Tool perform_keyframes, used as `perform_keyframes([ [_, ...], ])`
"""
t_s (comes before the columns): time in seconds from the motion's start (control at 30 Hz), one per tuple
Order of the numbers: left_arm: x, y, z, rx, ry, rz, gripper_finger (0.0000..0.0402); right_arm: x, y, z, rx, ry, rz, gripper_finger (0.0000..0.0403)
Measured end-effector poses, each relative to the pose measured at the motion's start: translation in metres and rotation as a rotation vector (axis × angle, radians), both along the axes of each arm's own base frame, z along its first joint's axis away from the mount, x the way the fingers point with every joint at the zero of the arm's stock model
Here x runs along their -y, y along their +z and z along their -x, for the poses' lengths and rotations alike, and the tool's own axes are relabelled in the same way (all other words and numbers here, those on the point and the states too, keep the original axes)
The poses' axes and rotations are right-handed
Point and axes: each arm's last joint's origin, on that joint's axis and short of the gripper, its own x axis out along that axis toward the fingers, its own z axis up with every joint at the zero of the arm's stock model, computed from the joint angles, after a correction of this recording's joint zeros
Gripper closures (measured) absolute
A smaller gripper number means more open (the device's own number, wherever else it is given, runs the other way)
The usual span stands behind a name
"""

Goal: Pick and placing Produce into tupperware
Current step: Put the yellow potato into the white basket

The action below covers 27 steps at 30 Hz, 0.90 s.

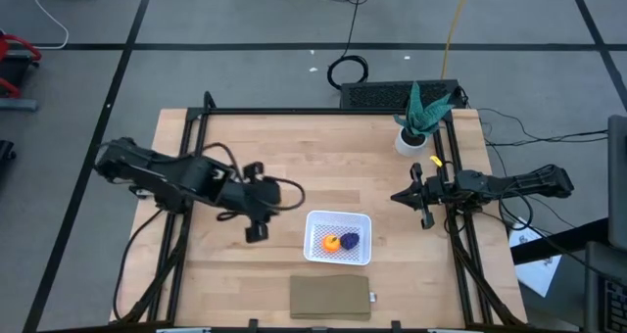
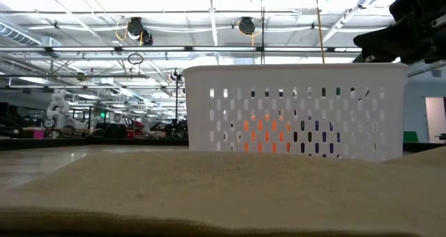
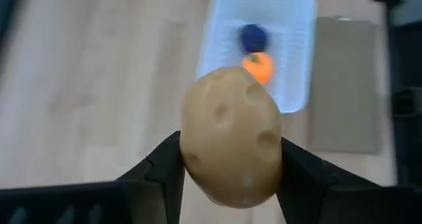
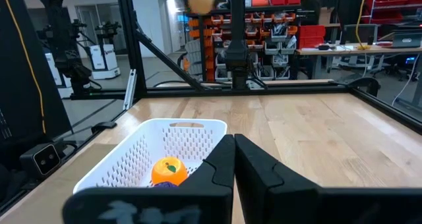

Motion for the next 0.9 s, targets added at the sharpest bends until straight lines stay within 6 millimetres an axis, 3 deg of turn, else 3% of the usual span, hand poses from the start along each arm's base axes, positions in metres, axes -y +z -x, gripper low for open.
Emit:
perform_keyframes([
  [0.3,0.011,-0.031,-0.052,0.012,-0.18,0.137,0.0225,0.0,0.0,0.0,-0.001,-0.001,0.0,0.0403],
  [0.63,0.0,-0.083,-0.099,-0.088,-0.236,0.241,0.0224,0.0,0.0,0.0,-0.001,-0.001,0.0,0.0403],
  [0.9,-0.016,-0.107,-0.13,-0.084,-0.266,0.233,0.0223,0.0,0.0,0.0,-0.001,-0.001,0.0,0.0403],
])
